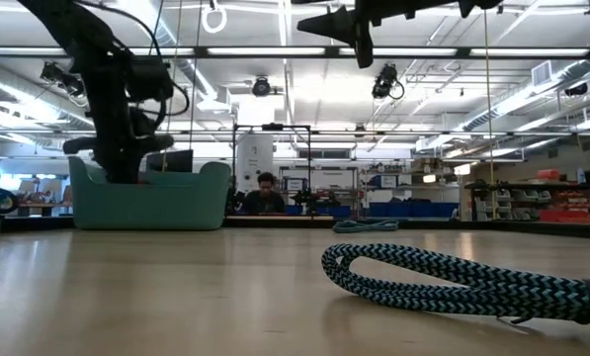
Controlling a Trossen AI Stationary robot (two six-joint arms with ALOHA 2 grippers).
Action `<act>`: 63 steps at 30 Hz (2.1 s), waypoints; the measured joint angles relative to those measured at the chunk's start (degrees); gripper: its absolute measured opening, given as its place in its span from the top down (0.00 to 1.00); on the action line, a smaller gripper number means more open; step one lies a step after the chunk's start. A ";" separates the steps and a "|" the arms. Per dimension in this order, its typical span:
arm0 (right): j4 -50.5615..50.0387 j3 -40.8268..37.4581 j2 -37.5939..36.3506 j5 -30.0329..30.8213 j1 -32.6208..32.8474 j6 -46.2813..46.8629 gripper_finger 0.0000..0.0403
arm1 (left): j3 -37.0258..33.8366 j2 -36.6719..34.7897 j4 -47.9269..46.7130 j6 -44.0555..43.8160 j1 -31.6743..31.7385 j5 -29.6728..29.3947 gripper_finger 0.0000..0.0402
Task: Pick and place USB-C Cables
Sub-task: Put the black charger cable into the green bin, then put the bottom blue charger cable into the green bin
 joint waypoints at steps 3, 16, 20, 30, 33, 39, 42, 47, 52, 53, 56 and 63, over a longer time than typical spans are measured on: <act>-0.72 0.00 0.00 -0.02 0.00 0.09 0.58 | 0.01 2.84 1.24 1.05 0.86 -0.13 0.90; -4.90 -0.09 -2.66 0.00 0.03 0.20 0.58 | 0.51 4.83 1.93 6.87 3.20 3.56 0.51; -6.55 -0.09 -5.23 0.28 0.04 0.20 0.58 | 4.12 3.61 -1.08 9.40 3.86 5.20 0.38; -17.82 -0.09 -12.04 5.61 0.67 7.94 0.59 | 19.61 0.04 -2.30 18.64 -0.75 13.48 0.35; -19.81 -0.09 -13.53 9.82 2.69 8.76 0.59 | 22.90 -1.00 -1.28 20.72 -5.84 18.53 0.38; -21.43 -0.09 -16.09 18.85 10.16 8.52 0.60 | 26.04 -1.90 -0.65 22.07 -25.00 19.99 0.44; -22.45 -0.09 -17.03 20.25 14.76 8.10 0.60 | 26.40 -1.27 2.80 21.88 -37.18 16.22 0.47; -24.28 -0.09 -17.37 20.12 23.28 8.53 0.62 | 26.43 2.77 15.37 21.65 -54.44 8.11 0.51; -23.79 -0.69 -17.11 21.36 32.70 9.64 0.63 | 26.45 9.96 27.39 21.61 -65.75 6.89 0.54; -23.63 -1.22 -17.11 22.32 34.45 10.25 0.63 | 26.43 11.54 28.87 21.51 -67.53 6.88 0.54; -23.95 -3.58 -17.16 25.52 39.66 13.09 0.63 | 26.43 16.72 32.39 20.30 -71.72 6.60 0.56; -22.51 -7.72 -16.90 29.29 48.68 22.91 0.63 | 26.38 28.12 44.38 13.87 -75.87 5.61 0.60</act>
